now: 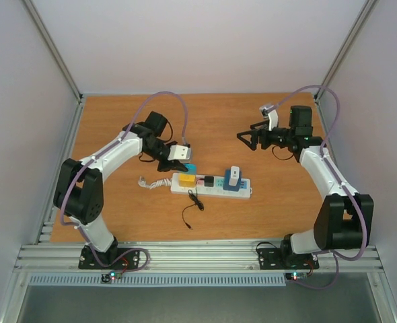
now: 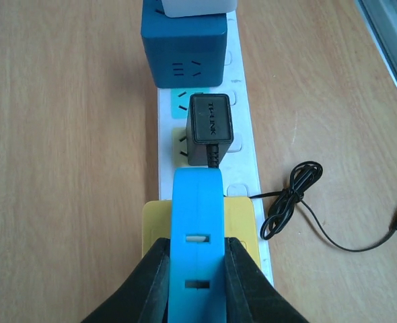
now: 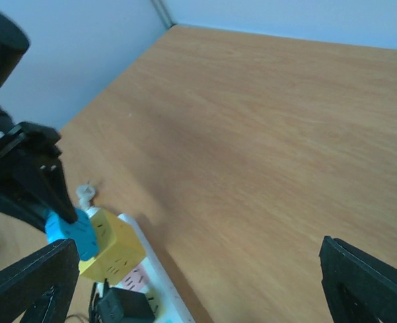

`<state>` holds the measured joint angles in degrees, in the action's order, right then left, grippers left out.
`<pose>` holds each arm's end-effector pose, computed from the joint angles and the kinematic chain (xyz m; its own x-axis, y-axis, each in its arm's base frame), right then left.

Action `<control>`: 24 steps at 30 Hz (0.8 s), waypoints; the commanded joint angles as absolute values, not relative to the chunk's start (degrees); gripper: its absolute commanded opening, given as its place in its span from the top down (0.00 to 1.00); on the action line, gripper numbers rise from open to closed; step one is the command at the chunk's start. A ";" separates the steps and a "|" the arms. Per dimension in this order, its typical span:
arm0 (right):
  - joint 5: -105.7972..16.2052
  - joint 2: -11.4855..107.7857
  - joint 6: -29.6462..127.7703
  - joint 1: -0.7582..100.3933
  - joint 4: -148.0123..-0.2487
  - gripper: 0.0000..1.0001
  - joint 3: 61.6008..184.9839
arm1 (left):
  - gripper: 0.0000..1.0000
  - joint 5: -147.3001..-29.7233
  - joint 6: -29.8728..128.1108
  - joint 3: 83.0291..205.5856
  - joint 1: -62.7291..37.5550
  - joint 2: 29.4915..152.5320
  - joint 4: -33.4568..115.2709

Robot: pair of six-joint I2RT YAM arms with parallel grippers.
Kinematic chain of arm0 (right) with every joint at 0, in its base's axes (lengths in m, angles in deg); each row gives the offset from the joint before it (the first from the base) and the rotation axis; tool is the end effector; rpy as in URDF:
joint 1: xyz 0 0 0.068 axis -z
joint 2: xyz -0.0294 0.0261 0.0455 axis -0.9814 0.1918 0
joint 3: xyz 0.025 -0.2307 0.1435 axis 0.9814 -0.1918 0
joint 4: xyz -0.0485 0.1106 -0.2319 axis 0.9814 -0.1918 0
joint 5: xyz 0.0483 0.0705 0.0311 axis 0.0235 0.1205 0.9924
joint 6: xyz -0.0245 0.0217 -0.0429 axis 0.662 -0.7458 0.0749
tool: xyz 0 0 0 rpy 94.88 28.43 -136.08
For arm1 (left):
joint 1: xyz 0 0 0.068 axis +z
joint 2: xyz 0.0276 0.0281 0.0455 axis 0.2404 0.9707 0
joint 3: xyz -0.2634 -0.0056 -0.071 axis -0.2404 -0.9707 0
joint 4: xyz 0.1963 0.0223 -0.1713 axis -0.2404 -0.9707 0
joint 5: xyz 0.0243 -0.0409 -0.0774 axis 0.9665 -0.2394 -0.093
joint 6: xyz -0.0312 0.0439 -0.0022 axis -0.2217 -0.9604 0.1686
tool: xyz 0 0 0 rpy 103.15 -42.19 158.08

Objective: Pull the plug off the socket

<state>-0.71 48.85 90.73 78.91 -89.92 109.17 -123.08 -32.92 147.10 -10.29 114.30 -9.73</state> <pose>0.3099 0.0281 0.2888 -0.1298 -0.3540 -0.9262 -0.8584 0.5077 -0.0738 0.2993 -0.1609 0.2355 0.1707 0.6810 -0.7121 0.9825 -0.1725 0.0705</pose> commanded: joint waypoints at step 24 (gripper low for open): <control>-9.99 42.77 88.88 54.25 -87.00 0.02 103.50 | 0.59 -122.68 -18.07 135.24 -9.81 105.49 -2.46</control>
